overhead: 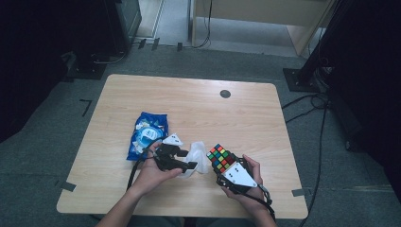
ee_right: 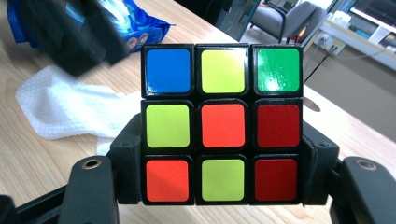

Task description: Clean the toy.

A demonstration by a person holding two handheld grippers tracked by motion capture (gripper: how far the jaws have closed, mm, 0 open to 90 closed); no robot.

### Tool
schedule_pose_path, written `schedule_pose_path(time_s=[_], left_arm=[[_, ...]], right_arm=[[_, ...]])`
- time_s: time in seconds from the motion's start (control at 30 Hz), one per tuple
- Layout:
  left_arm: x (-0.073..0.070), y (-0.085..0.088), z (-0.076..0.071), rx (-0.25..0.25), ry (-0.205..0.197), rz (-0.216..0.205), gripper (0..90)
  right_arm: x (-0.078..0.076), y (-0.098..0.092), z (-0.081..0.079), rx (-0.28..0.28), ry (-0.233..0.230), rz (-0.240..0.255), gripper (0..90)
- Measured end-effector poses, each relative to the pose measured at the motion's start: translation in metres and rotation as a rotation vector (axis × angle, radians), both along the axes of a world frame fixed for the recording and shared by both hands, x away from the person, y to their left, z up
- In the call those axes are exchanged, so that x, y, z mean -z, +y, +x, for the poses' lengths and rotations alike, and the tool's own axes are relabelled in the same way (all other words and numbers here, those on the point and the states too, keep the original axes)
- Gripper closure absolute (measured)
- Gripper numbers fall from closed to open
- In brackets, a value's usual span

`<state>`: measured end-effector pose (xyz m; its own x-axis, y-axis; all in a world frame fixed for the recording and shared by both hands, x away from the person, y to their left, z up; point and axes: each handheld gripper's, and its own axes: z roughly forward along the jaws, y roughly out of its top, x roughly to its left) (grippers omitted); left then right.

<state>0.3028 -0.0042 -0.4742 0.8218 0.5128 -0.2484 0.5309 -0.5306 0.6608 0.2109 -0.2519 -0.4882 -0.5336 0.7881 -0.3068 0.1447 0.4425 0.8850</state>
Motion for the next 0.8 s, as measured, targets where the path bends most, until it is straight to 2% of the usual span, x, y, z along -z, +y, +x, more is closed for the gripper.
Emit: schedule_pose_path(time_s=[0.07, 0.1, 0.2, 0.27, 0.33, 0.47, 0.53, 0.57, 0.63, 0.7, 0.73, 0.77, 0.8], left_arm=[[0.009, -0.005, 0.000, -0.032, -0.017, 0.054, 36.5], [0.012, -0.007, 0.000, -0.045, -0.019, 0.060, 37.4], [0.023, -0.014, 0.000, -0.067, -0.036, 0.121, 41.0], [0.027, -0.018, -0.001, -0.064, -0.047, 0.138, 44.1], [0.026, -0.019, -0.002, -0.062, -0.063, 0.154, 51.7], [0.027, -0.016, -0.002, -0.068, -0.058, 0.131, 70.1], [0.027, -0.014, -0.003, -0.084, -0.066, 0.101, 84.9], [0.026, -0.012, -0.002, -0.088, -0.069, 0.092, 88.2], [0.020, -0.008, -0.002, -0.106, -0.075, 0.036, 89.5], [0.010, -0.001, -0.001, -0.116, -0.072, -0.054, 89.7], [0.003, 0.005, -0.001, -0.117, -0.070, -0.129, 89.7], [-0.001, 0.008, -0.002, -0.112, -0.070, -0.171, 89.7], [-0.008, 0.012, -0.003, -0.104, -0.082, -0.235, 89.7]], right_arm=[[0.000, -0.004, 0.002, -0.017, 0.019, 0.021, 34.9], [0.001, -0.006, 0.003, -0.030, 0.035, 0.031, 34.8], [0.003, -0.009, 0.005, -0.047, 0.061, 0.042, 34.9], [0.004, -0.009, 0.005, -0.055, 0.071, 0.049, 34.9], [0.004, -0.009, 0.005, -0.065, 0.076, 0.054, 34.9], [0.004, -0.008, 0.004, -0.071, 0.081, 0.055, 34.8], [0.005, -0.007, 0.003, -0.075, 0.082, 0.052, 34.8], [0.005, -0.006, 0.003, -0.076, 0.084, 0.052, 34.8], [0.005, -0.005, 0.003, -0.080, 0.085, 0.050, 34.8], [0.005, -0.004, 0.003, -0.082, 0.084, 0.050, 34.8], [0.006, -0.004, 0.002, -0.083, 0.085, 0.051, 34.8], [0.006, -0.003, 0.002, -0.079, 0.082, 0.049, 34.9], [0.006, -0.003, 0.002, -0.076, 0.081, 0.049, 34.9]])
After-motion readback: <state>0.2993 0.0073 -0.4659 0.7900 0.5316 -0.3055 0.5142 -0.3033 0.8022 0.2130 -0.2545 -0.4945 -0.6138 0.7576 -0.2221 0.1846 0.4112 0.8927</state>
